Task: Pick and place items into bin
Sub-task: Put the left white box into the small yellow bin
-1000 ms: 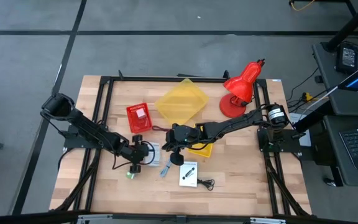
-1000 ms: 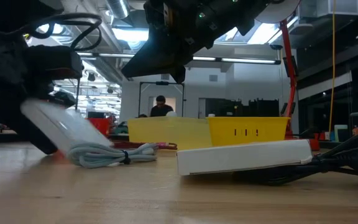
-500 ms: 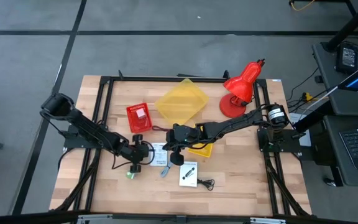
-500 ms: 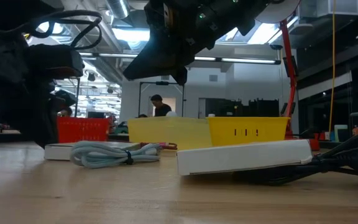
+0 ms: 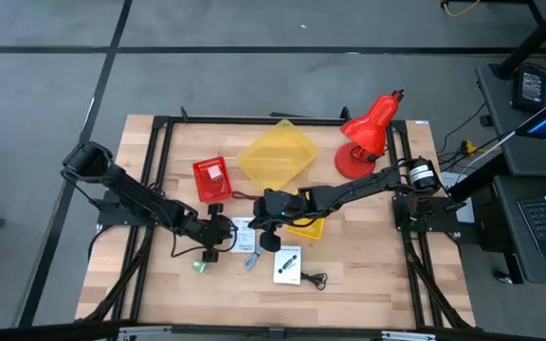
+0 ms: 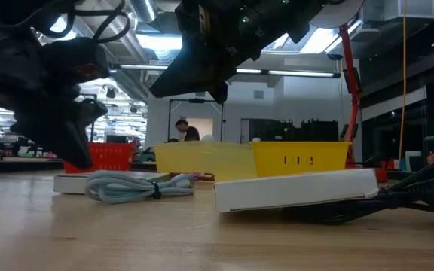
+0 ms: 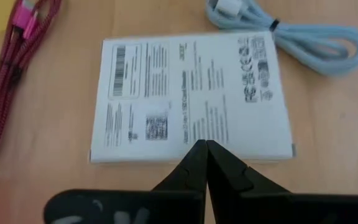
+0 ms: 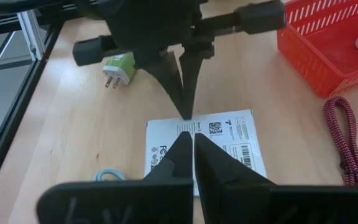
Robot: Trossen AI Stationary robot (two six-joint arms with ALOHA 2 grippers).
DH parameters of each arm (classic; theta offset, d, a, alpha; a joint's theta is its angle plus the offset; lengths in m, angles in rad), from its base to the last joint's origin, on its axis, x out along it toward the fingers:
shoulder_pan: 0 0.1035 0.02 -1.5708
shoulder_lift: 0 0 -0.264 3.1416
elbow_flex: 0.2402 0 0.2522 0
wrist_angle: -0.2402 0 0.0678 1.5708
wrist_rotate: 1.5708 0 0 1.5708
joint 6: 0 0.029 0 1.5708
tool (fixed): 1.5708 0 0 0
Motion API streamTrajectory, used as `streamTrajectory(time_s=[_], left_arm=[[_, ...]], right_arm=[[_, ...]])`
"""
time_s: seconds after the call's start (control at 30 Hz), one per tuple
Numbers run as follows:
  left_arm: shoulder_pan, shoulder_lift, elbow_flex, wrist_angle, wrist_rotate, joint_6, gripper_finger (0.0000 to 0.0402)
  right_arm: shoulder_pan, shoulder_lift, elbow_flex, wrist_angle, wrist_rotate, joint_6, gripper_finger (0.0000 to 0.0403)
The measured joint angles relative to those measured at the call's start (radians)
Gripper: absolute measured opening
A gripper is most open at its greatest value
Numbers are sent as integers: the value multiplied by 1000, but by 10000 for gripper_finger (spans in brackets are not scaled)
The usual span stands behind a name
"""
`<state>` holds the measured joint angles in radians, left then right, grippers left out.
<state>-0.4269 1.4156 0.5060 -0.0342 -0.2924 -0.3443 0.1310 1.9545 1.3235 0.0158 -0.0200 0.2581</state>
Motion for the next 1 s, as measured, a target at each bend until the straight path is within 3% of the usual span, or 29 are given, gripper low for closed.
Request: streamTrajectory(time_s=[1.0], left_arm=[[17, 38, 2, -10, 30, -19, 2]], right_arm=[[0, 0, -65, -137, -1, 134, 0]])
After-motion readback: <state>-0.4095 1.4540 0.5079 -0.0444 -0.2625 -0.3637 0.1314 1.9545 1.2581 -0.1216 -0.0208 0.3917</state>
